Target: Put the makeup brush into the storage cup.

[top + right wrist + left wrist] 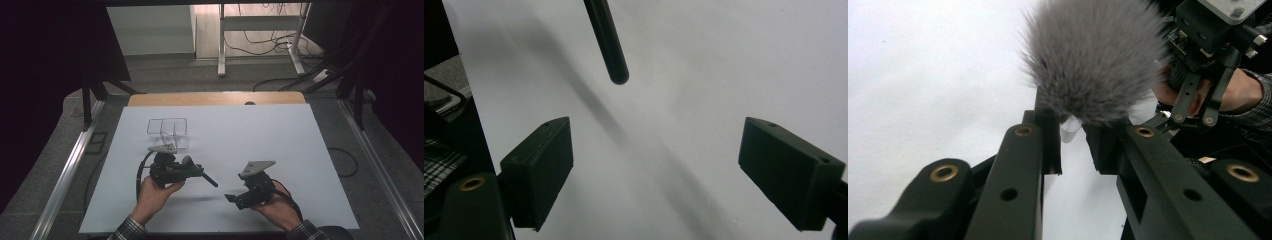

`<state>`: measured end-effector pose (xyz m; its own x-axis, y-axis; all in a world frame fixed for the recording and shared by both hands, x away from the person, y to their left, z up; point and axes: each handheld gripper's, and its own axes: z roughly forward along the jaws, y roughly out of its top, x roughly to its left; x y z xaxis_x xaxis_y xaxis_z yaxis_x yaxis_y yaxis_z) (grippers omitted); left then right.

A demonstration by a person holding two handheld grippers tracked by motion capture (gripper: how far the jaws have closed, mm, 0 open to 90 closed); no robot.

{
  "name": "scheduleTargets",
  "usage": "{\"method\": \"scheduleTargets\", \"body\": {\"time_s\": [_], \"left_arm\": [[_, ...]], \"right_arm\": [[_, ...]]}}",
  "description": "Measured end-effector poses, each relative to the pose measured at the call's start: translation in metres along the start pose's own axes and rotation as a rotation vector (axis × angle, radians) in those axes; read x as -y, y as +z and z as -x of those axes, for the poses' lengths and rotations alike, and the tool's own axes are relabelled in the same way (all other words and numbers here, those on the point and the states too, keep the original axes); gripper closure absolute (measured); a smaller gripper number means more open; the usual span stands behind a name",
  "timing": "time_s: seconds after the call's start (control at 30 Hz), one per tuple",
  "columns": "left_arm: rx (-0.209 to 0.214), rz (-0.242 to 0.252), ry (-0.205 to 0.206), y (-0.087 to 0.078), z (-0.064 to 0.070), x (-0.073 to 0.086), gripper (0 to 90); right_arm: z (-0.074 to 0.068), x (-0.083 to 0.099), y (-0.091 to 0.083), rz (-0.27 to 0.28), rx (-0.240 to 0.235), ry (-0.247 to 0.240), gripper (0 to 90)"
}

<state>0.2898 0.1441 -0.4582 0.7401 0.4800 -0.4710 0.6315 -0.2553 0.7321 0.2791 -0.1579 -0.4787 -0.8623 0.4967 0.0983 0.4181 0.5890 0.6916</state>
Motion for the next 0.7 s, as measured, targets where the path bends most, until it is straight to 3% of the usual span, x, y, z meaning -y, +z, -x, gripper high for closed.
{"method": "scheduleTargets", "body": {"time_s": [0.7], "left_arm": [[-0.076,0.002,0.034,-0.012,-0.003,-0.004,77.0]], "right_arm": [[0.007,0.008,-0.008,-0.014,0.018,-0.002,7.8]]}}
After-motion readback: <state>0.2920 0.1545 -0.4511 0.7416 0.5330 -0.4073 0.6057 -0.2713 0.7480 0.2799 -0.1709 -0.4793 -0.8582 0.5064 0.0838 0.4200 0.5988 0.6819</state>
